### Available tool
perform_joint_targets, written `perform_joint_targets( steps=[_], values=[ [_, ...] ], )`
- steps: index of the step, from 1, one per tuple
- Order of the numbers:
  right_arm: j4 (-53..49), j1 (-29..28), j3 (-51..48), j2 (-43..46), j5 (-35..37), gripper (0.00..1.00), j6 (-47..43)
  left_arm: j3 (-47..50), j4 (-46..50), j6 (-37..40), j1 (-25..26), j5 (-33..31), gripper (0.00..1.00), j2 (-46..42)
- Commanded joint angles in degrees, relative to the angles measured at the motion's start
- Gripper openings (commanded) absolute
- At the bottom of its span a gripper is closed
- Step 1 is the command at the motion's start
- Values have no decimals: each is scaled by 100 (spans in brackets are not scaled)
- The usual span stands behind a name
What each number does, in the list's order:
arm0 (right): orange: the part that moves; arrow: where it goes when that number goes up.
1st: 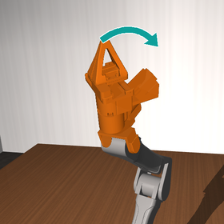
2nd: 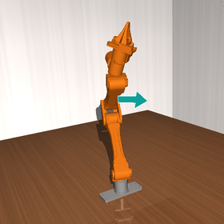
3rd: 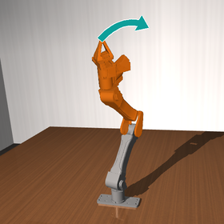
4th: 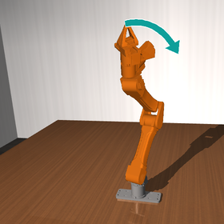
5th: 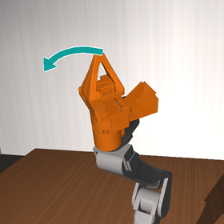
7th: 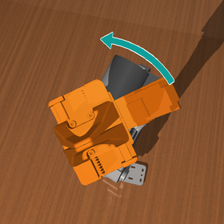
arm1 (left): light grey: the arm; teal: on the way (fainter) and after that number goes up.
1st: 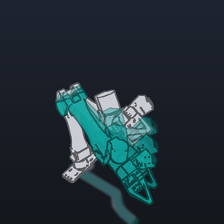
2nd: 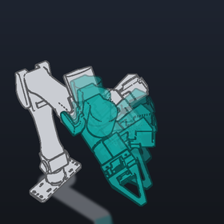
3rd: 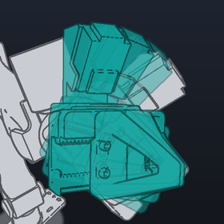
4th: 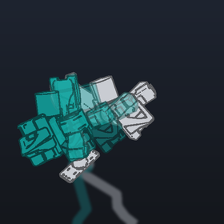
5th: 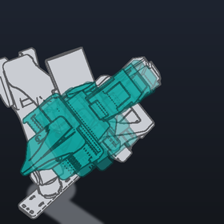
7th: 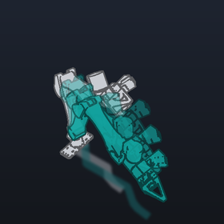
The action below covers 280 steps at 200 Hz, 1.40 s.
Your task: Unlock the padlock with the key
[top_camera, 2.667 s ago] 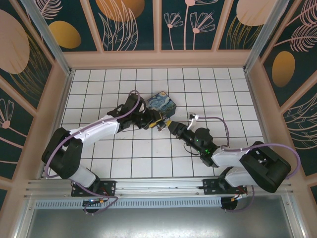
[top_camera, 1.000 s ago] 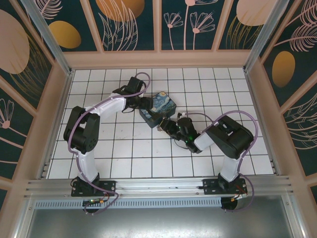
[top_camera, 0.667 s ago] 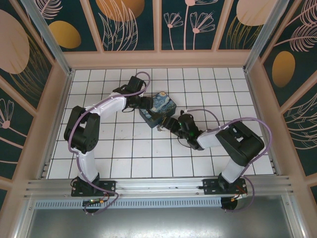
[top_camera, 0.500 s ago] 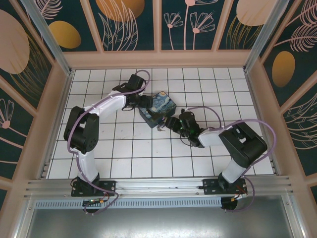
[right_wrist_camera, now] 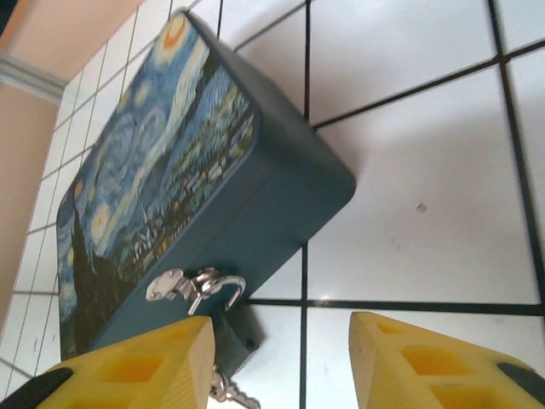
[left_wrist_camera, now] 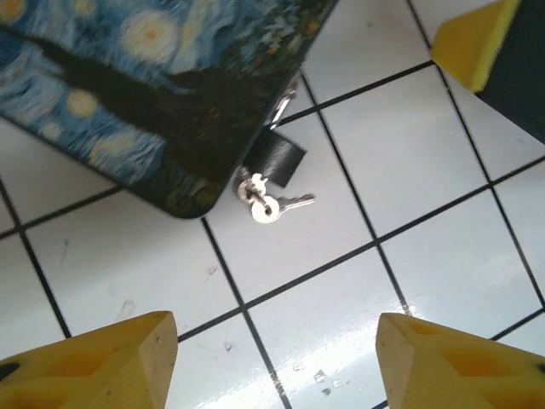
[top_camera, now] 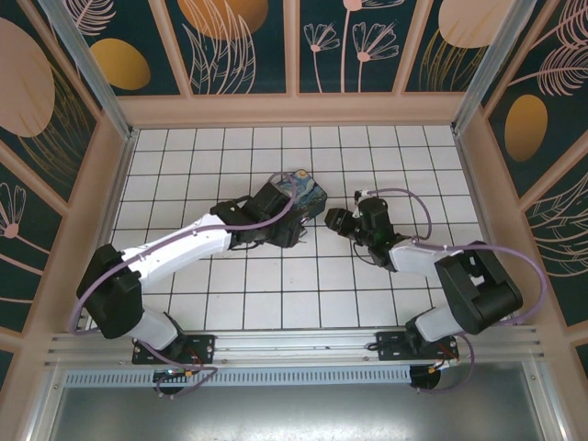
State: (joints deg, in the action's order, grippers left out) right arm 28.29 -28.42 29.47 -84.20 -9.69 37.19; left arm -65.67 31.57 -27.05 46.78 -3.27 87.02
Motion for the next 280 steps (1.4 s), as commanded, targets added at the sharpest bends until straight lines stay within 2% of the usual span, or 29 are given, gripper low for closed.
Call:
perform_joint_targets(
  steps=[1, 25, 51, 67, 112, 142, 187, 226, 254, 258, 280],
  values=[
    [432, -67, -24, -280, -237, 41, -707, -174, -196, -314, -440, 41, 67, -159],
    [642, -96, 1, -490, -263, 40, -1384, -776, -270, -47, -1085, 80, 69, 257],
    [1181, -163, 155, -989, -426, 42, -1774, -1606, -166, 235, -1237, -498, 71, 1059],
    [1490, -172, 179, -1283, -433, 41, -1686, -1878, -255, 300, -1435, -341, 72, 1567],
    [1906, -378, 333, -1629, -569, 40, -1890, -2090, -350, 621, -1479, -192, 72, 2206],
    [2087, -428, 399, -1853, -824, 39, -2037, -2231, -151, 911, -1480, -596, 74, 2519],
    [2540, -344, 424, -2197, -1034, 37, -2119, -2329, -81, 1158, -1549, 6, 70, 2914],
    [3718, -322, 117, -2304, -1427, 31, -1991, -2077, -113, 1266, -1669, 360, 67, 2879],
    [4023, -322, 200, -2516, -1475, 21, -1667, -2013, -120, 1273, -1687, 423, 65, 2882],
    [4072, -167, 201, -2541, -1493, 20, -1607, -2003, -124, 1258, -1697, 439, 64, 2882],
    [4727, -28, 11, -2617, -1667, 24, -1130, -2004, -151, 1181, -1756, 525, 64, 2869]
  ],
)
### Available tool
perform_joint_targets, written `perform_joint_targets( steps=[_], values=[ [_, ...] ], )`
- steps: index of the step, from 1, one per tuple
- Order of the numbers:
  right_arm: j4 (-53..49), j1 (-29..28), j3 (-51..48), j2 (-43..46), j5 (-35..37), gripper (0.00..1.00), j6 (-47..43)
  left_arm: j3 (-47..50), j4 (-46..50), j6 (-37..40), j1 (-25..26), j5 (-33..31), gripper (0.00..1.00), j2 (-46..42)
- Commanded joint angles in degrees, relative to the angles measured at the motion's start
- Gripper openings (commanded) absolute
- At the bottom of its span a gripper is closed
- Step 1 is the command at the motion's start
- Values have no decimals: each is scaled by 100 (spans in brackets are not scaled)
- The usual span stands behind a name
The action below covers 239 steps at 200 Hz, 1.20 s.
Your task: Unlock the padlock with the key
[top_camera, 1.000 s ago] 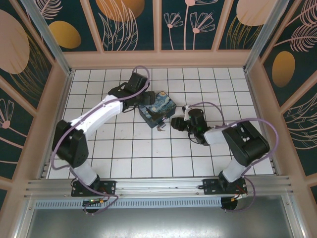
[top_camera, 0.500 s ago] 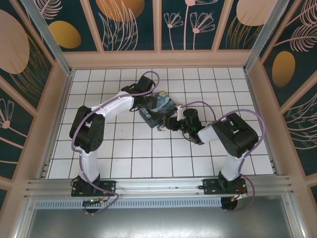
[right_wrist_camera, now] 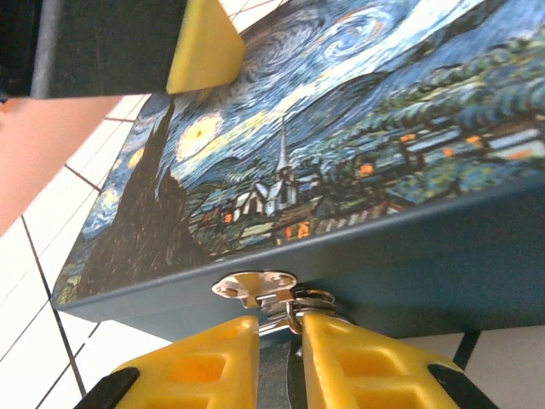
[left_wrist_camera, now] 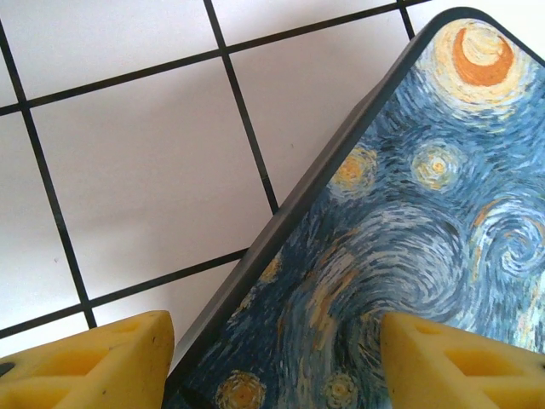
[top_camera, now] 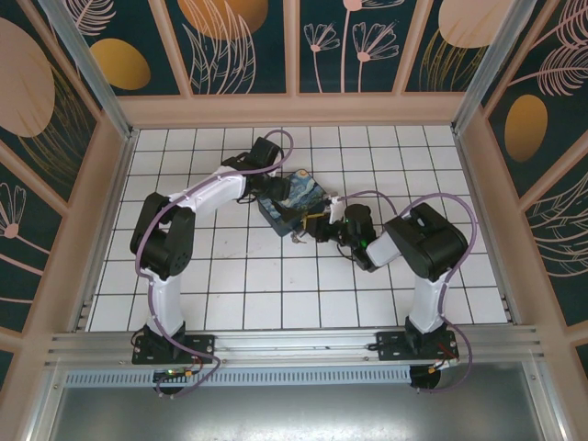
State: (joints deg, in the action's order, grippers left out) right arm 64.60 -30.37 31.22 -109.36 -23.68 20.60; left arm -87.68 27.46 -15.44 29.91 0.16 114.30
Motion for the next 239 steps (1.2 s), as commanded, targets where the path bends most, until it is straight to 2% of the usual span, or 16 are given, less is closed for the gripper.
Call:
perform_joint_targets(
  steps=[1, 44, 79, 115, 173, 194, 239],
  values=[
    [1133, 174, -175, -102, -286, 24, 561, 198, 260, 18, -71, 175, 64, 139],
    [1482, 303, -444, -130, -577, 30, 1119, 258, 283, 50, -117, 135, 65, 29],
    [302, 293, -174, 26, -518, 29, 954, 193, 272, 24, -148, 230, 64, 70],
    [6, 296, -321, 60, -296, 29, 784, 176, 276, 17, -154, 243, 65, 30],
    [187, 93, 74, -246, -173, 27, 863, 246, 302, 74, -152, 307, 64, -19],
    [-27, 66, 204, -270, -122, 28, 804, 277, 293, 77, -153, 393, 63, 11],
    [255, 58, 101, -294, -137, 25, 866, 278, 297, 120, -163, 404, 62, 22]
  ],
)
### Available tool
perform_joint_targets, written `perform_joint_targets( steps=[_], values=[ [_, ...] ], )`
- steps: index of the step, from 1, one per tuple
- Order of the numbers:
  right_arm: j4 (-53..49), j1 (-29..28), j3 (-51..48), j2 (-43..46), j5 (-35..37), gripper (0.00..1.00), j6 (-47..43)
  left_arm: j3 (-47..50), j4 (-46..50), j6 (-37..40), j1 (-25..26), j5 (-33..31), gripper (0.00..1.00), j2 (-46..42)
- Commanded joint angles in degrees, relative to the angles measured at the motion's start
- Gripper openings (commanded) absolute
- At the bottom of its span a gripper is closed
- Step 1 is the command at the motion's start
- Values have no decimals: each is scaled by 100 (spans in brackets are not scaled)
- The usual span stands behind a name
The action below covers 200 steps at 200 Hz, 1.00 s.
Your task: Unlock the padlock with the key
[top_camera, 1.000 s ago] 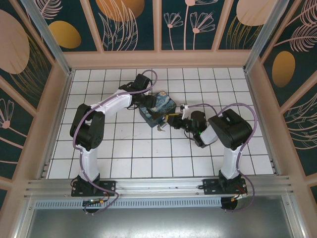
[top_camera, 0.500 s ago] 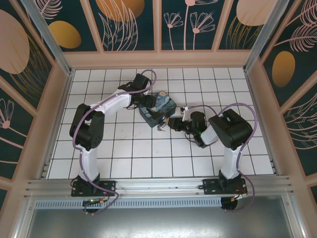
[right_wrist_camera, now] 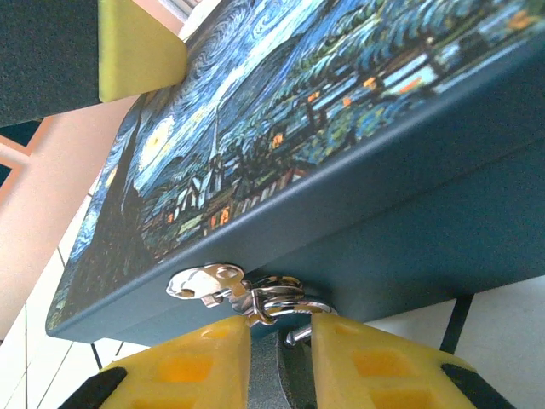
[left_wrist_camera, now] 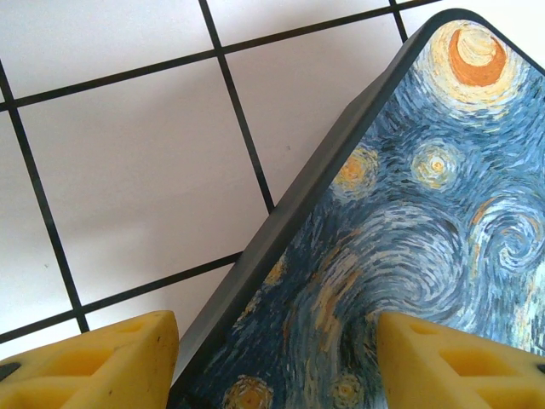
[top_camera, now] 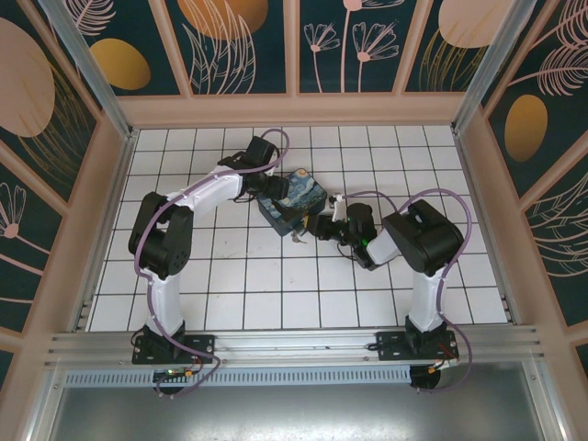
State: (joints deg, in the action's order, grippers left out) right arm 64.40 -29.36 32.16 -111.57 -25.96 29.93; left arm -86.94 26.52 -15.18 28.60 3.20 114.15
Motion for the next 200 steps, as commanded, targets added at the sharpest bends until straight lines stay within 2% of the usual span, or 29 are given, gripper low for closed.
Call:
perform_joint_targets(
  steps=[1, 18, 41, 141, 173, 200],
  values=[
    [279, -43, 0, -70, 90, 25, -67, 199, 390, 94, -31, 101, 62, 33],
    [179, -21, -93, 22, 144, 31, -67, 217, 396, 94, -49, 83, 62, 10],
    [166, 17, -298, 155, 242, 32, -78, 196, 402, 86, -63, 97, 62, 15],
    [-86, 71, 206, -189, 563, 28, -165, 3, 479, 63, -60, 326, 61, 182],
    [114, 53, 298, -330, 486, 26, -216, -1, 489, 98, -61, 390, 60, 219],
    [720, 45, 277, -468, 289, 23, -80, 22, 521, 155, -60, 392, 59, 227]
  ],
)
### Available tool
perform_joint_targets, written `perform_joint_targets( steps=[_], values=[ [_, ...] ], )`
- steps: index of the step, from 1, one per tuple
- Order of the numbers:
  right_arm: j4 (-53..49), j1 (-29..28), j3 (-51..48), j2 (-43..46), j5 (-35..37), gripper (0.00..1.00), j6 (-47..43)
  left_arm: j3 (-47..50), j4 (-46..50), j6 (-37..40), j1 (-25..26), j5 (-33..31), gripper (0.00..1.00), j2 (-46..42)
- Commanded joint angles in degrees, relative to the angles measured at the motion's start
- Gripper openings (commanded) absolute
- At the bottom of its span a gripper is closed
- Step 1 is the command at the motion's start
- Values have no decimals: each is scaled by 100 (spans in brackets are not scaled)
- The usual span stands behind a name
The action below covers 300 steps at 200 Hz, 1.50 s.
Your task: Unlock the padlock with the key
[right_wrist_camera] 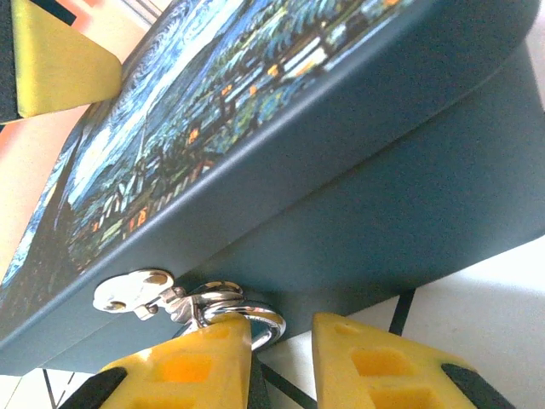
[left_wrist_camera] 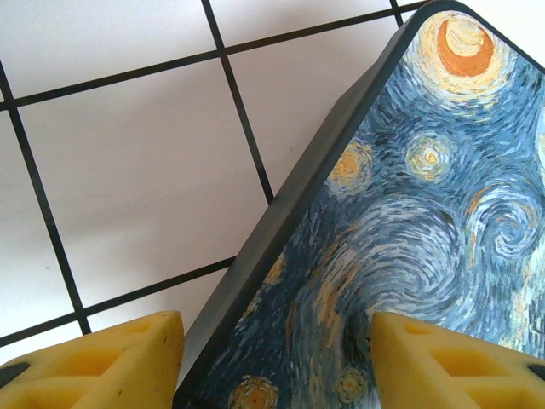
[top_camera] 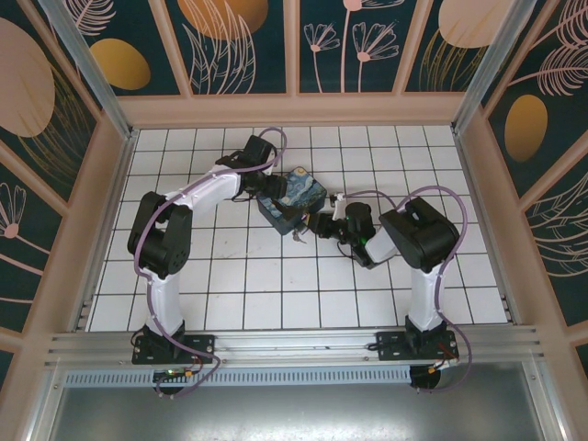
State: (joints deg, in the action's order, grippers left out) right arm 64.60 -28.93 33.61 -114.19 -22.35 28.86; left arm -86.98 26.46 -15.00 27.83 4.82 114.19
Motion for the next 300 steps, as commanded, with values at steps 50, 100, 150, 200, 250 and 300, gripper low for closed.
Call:
perform_joint_targets(
  steps=[50, 100, 150, 200, 250, 300],
  values=[
    [1774, -8, 95, -386, 86, 15, 656, 105, 629, 201, 13, 211, 57, 213],
    [1966, 36, 205, -382, 353, 7, 1029, 385, 568, 244, 17, 181, 57, 125],
    [2440, 194, 88, -378, 211, 4, 1314, 696, 531, 262, 5, -86, 57, 87],
    [2133, 380, -386, -62, 112, 24, 1130, 358, 481, 86, -54, -169, 68, -38],
    [1234, 577, -391, 571, -317, 40, 1191, -246, 841, 544, 39, -396, 78, -235],
    [119, 554, 291, 755, -76, 40, 1623, -355, 777, 255, 177, -253, 75, -348]
  ],
)
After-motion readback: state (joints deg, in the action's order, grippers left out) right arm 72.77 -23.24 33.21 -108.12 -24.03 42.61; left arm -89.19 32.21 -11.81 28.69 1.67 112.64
